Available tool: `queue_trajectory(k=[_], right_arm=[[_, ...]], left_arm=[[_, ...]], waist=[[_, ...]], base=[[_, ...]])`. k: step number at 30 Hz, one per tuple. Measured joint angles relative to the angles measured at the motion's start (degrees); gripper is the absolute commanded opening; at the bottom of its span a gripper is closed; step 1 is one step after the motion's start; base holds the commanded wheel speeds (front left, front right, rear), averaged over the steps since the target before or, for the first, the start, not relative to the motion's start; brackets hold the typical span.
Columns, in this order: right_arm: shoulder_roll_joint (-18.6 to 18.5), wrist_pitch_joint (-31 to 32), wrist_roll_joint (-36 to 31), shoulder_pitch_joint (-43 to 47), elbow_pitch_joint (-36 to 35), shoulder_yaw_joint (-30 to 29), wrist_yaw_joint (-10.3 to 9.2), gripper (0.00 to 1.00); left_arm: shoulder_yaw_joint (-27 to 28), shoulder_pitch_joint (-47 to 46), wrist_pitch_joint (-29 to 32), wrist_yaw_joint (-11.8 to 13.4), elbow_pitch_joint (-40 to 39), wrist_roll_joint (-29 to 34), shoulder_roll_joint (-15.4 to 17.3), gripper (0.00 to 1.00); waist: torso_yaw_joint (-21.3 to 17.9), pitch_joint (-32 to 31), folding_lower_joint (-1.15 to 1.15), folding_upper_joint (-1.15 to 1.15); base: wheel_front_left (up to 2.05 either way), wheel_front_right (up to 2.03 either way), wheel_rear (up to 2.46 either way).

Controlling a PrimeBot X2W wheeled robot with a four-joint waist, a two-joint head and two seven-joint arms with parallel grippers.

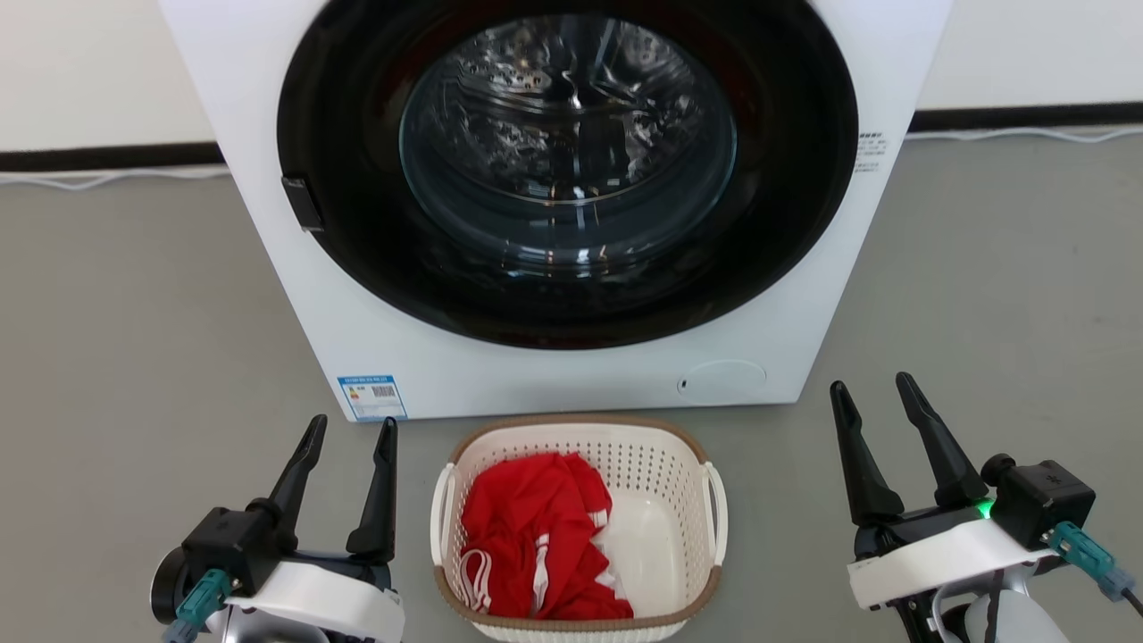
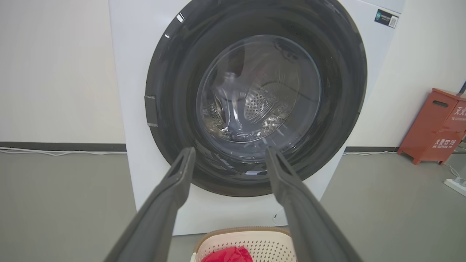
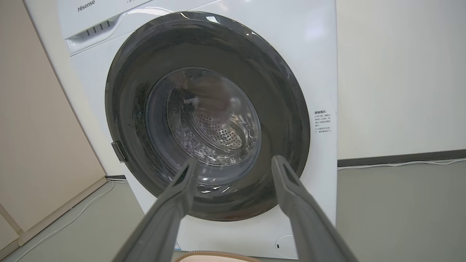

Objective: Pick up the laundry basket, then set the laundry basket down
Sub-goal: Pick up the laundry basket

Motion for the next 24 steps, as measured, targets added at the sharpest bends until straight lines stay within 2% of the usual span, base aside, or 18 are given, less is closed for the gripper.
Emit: queue_trajectory(k=[13, 24], right_arm=[[-1.8, 0.0, 1.5, -5.1, 3.8, 0.5, 0.0, 1.0], [-2.0, -0.1, 3.4, -12.0, 9.1, 0.5, 0.0, 1.0]], left_arm=[[0.1, -6.8, -0.3, 0.0, 4.6, 0.3, -0.1, 1.0], [0.6, -15.8, -0.3, 0.0, 13.1, -0.4, 0.2, 1.0]], waist=[[-0.5, 8.7, 0.0, 0.0], [-0.8, 18.0, 0.0, 0.0]], base=[[0.0, 0.0, 0.0], [0.0, 0.0, 0.0]])
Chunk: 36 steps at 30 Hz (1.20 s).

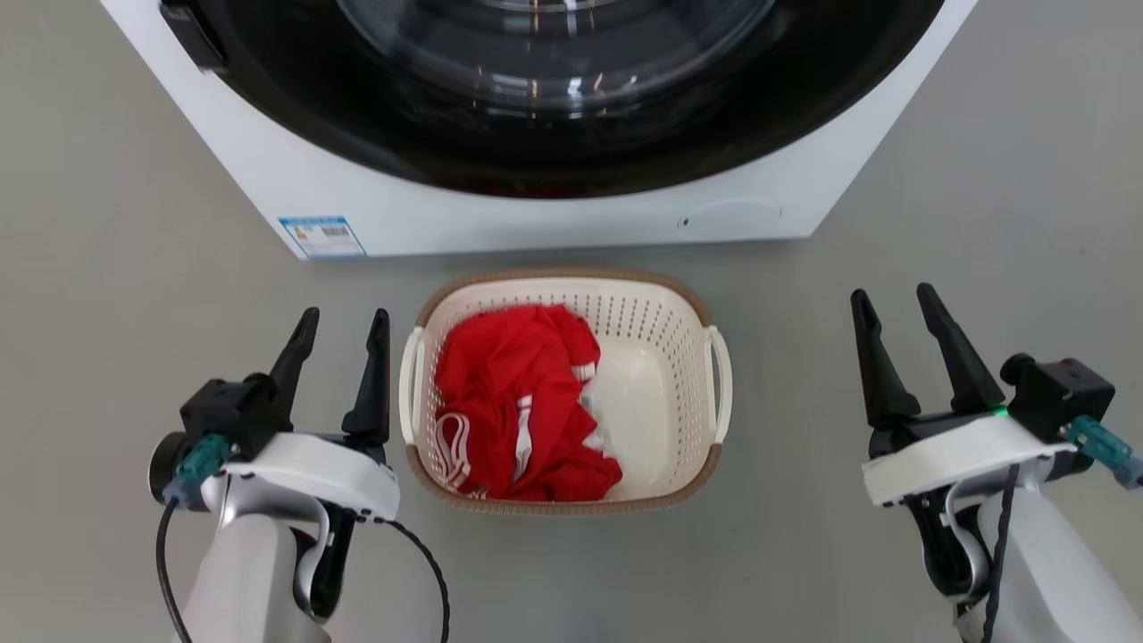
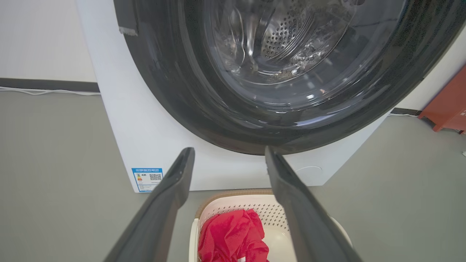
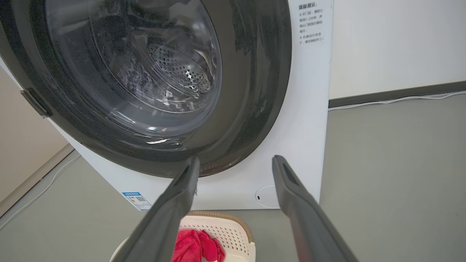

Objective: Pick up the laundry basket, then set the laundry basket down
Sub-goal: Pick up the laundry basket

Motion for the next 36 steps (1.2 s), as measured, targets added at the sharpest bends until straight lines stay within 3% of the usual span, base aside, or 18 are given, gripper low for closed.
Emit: queue_trajectory(k=[15, 25, 36], right_arm=[[-0.6, 0.0, 1.8, -10.4, 9.8, 3.1, 0.01, 1.0], [-1.0, 0.0, 4.2, -16.9, 16.4, 5.4, 0.01, 1.0], [-0.5, 0.0, 7.9, -24.6, 24.5, 11.1, 0.01, 1.0]], left_arm=[[-0.4, -12.0, 0.0, 0.0, 12.3, -0.9, 1.1, 1.0], [-3.7, -19.7, 0.0, 0.0, 21.6, -3.1, 1.7, 1.0], [-5.4, -28.2, 0.0, 0.0, 30.5, -5.2, 2.5, 1.0]], waist=[[0.9, 10.9, 0.0, 0.0], [1.5, 18.2, 0.0, 0.0], [1.6, 25.7, 0.0, 0.0]], base=[[0.0, 0.0, 0.0], [0.0, 0.0, 0.0], [0.0, 0.0, 0.0]])
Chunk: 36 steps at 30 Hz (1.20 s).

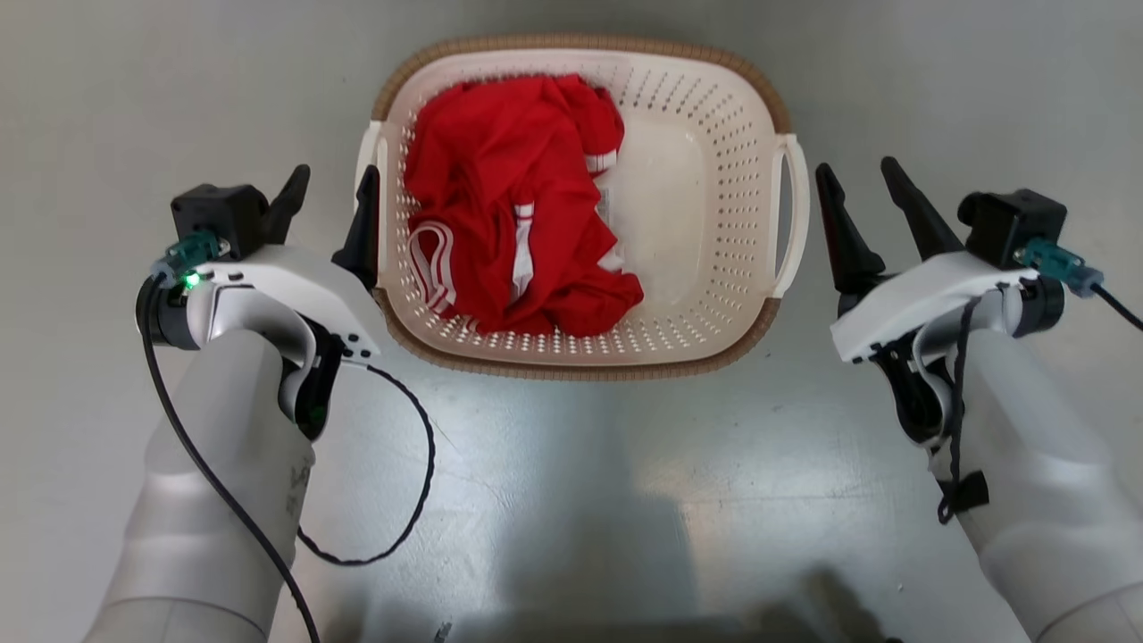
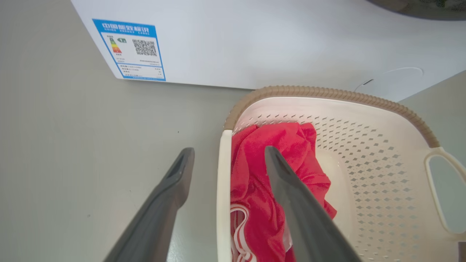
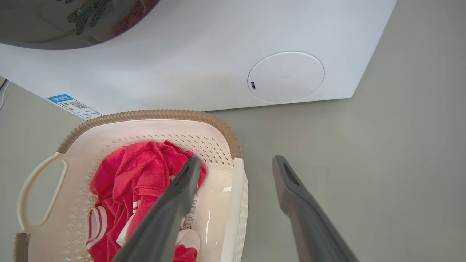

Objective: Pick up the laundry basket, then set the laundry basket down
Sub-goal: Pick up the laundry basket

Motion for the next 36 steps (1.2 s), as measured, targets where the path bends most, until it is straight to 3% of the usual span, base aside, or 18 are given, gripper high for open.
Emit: queue_trajectory(k=[14, 26, 29, 31, 33, 34, 36], right_arm=[[0.8, 0.0, 5.0, -8.2, 9.5, 6.5, 0.0, 1.0], [1.5, 0.0, 9.9, -11.6, 12.0, 12.0, 0.0, 1.0], [1.5, 0.0, 11.0, -11.7, 12.4, 13.0, 0.0, 0.81], [1.5, 0.0, 11.7, -11.9, 12.7, 13.7, 0.01, 0.55], [1.5, 0.0, 12.4, -12.4, 13.2, 14.1, 0.01, 0.48], [1.5, 0.0, 12.7, -12.7, 13.3, 14.2, 0.01, 0.47], [1.5, 0.0, 13.0, -12.8, 13.5, 14.5, 0.03, 0.36]], left_arm=[[-5.5, -8.0, 0.0, 0.0, 8.5, -4.1, -0.4, 1.0], [-9.2, -11.6, 0.0, 0.0, 13.4, -7.9, -0.4, 1.0], [-9.9, -11.6, 0.0, 0.0, 14.1, -8.6, -0.3, 1.0], [-10.5, -11.8, 0.0, 0.0, 14.4, -9.3, -0.3, 0.93], [-11.0, -12.2, 0.0, 0.0, 14.5, -9.7, -0.3, 0.84], [-11.2, -12.4, 0.0, 0.0, 14.5, -9.9, -0.3, 0.69], [-11.5, -12.5, 0.0, 0.0, 14.5, -10.3, -0.2, 0.16]], waist=[[0.2, 7.6, 0.0, 0.0], [0.3, 9.9, 0.0, 0.0], [0.3, 10.1, 0.0, 0.0], [0.3, 10.3, 0.0, 0.0], [0.3, 10.4, 0.0, 0.0], [0.3, 10.4, 0.0, 0.0], [0.3, 10.4, 0.0, 0.0]], base=[[0.0, 0.0, 0.0], [0.0, 0.0, 0.0], [0.0, 0.0, 0.0], [0.0, 0.0, 0.0], [0.0, 0.0, 0.0], [0.0, 0.0, 0.0], [0.0, 0.0, 0.0]])
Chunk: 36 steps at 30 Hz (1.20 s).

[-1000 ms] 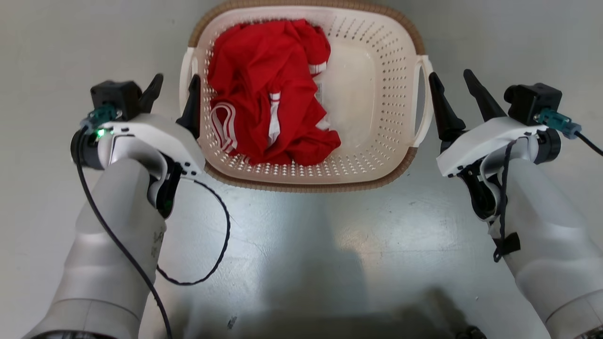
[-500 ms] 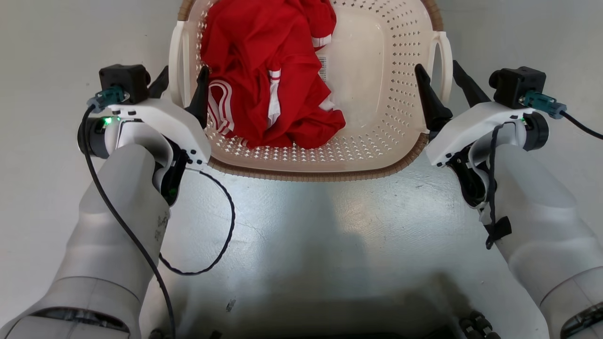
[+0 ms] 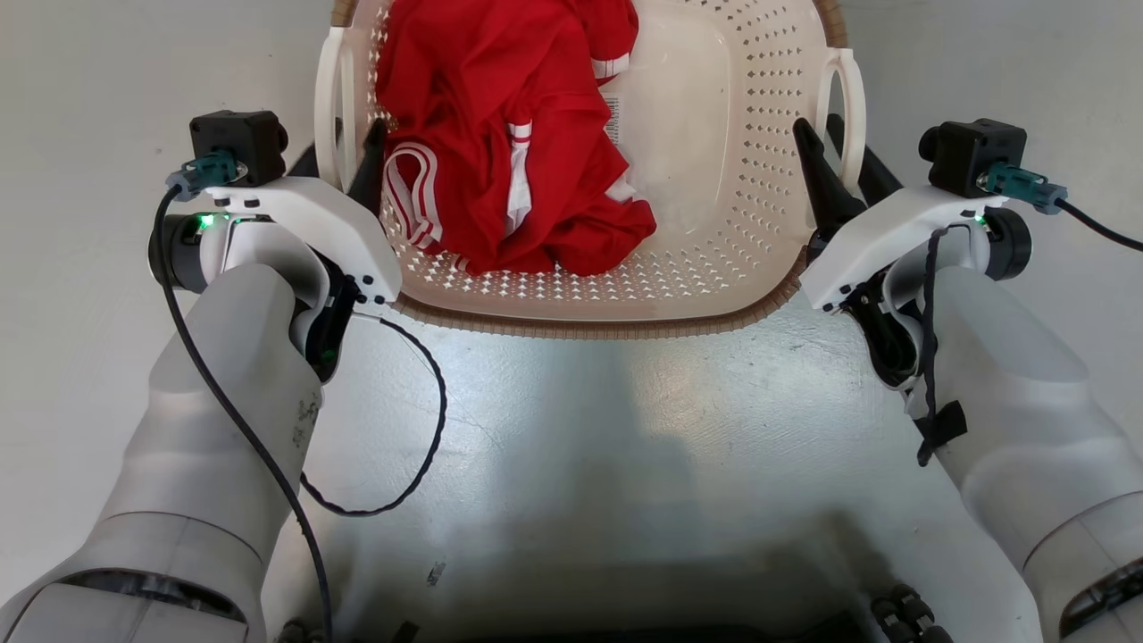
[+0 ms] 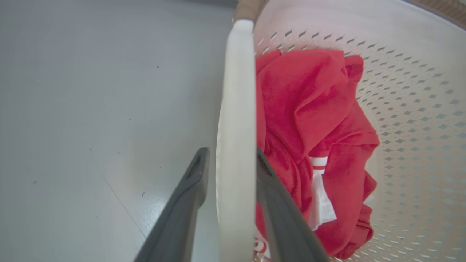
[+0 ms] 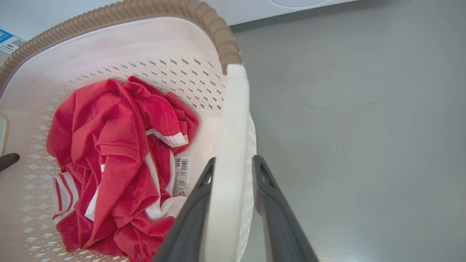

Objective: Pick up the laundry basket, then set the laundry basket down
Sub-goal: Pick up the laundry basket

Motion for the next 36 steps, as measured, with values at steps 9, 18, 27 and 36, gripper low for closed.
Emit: queue_trajectory(k=[9, 18, 27, 36], right_arm=[[0.6, -0.2, 1.8, -0.3, 1.0, 1.1, -0.05, 0.0], [0.6, -0.2, 2.4, 0.1, 1.8, 3.4, -0.07, 0.0], [1.4, -0.2, 5.4, 3.8, 4.8, 8.9, -0.07, 0.0], [2.7, 2.4, 11.0, 9.6, 6.7, 14.9, -0.08, 0.0]], left_arm=[[-2.7, 0.0, 0.0, 0.0, 0.8, -2.4, 0.0, 0.0], [-4.2, 1.0, 0.0, 0.0, 1.6, -4.6, 0.0, 0.0], [-7.0, 6.8, 0.1, 0.0, 4.5, -8.1, -0.8, 0.0], [-10.0, 13.8, 2.8, 0.0, 5.7, -12.2, -0.8, 0.0]], waist=[[-0.1, -0.7, 0.0, 0.0], [-0.4, -4.5, 0.0, 0.0], [-0.7, -13.0, 0.0, 0.0], [-1.1, -24.0, 0.0, 0.0]], base=[[0.0, 0.0, 0.0], [0.0, 0.0, 0.0], [0.0, 0.0, 0.0], [0.0, 0.0, 0.0]])
